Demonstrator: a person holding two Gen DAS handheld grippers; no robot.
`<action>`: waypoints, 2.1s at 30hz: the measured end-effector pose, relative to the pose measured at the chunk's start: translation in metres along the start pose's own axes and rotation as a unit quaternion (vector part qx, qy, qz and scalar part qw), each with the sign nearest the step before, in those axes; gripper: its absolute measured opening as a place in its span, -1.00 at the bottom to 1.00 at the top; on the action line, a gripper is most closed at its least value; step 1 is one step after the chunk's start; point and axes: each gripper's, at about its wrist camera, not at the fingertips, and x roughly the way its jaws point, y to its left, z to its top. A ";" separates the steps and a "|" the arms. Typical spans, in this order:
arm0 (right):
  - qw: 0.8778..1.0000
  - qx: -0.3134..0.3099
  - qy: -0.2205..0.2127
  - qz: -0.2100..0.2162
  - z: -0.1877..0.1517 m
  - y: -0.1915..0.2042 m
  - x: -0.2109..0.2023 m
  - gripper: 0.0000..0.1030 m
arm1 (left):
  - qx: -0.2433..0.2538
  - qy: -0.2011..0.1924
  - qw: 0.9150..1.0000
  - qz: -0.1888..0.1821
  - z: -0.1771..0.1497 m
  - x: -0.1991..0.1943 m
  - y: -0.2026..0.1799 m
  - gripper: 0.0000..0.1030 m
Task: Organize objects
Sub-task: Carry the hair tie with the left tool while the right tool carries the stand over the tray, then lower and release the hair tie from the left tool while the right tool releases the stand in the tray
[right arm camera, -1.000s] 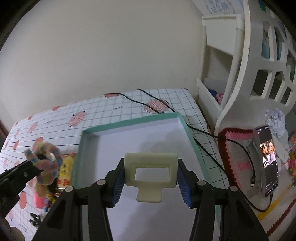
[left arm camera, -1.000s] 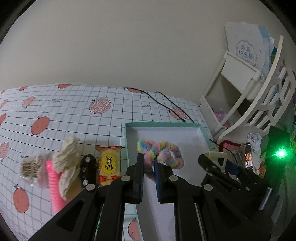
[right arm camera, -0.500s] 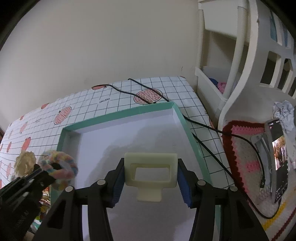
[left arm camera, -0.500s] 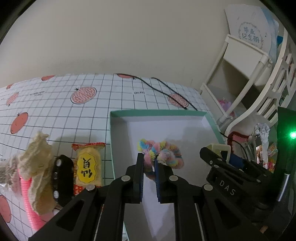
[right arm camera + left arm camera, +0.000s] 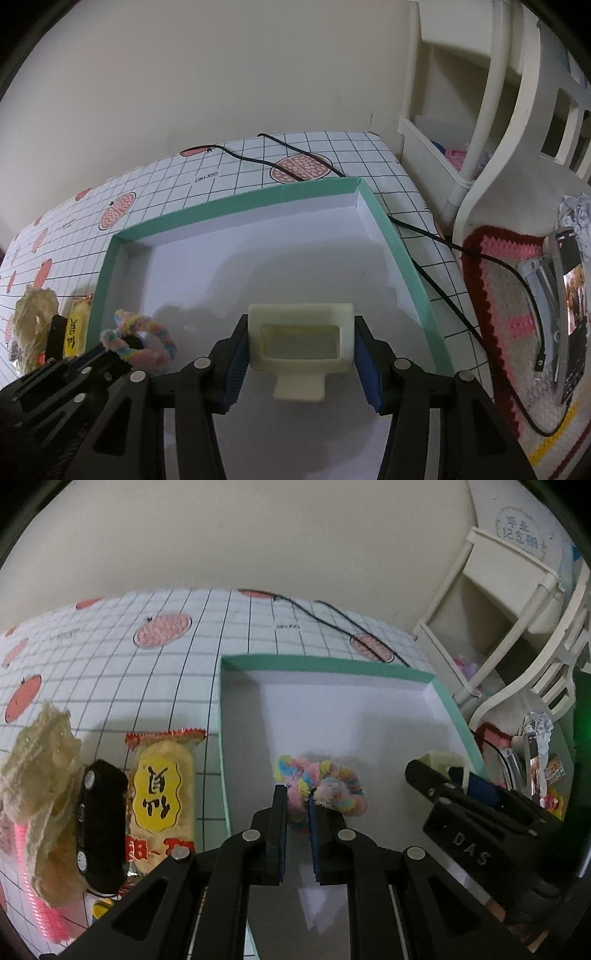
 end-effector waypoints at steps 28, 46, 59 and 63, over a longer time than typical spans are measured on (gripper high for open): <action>1.000 0.001 0.001 0.012 0.000 0.002 -0.009 0.22 | 0.021 0.018 0.999 0.022 0.002 -0.012 -0.007 -0.56; 0.999 0.024 -0.013 0.033 0.006 -0.008 -0.027 0.24 | 0.035 -0.020 0.999 0.032 0.016 -0.033 -0.011 0.01; 0.999 0.012 -0.009 0.029 0.003 -0.004 -0.024 0.24 | 0.032 -0.002 0.999 0.025 0.009 -0.025 -0.009 0.19; 0.999 0.014 -0.012 0.031 0.004 -0.005 -0.027 0.24 | 0.034 -0.014 0.999 0.032 0.013 -0.033 -0.010 0.20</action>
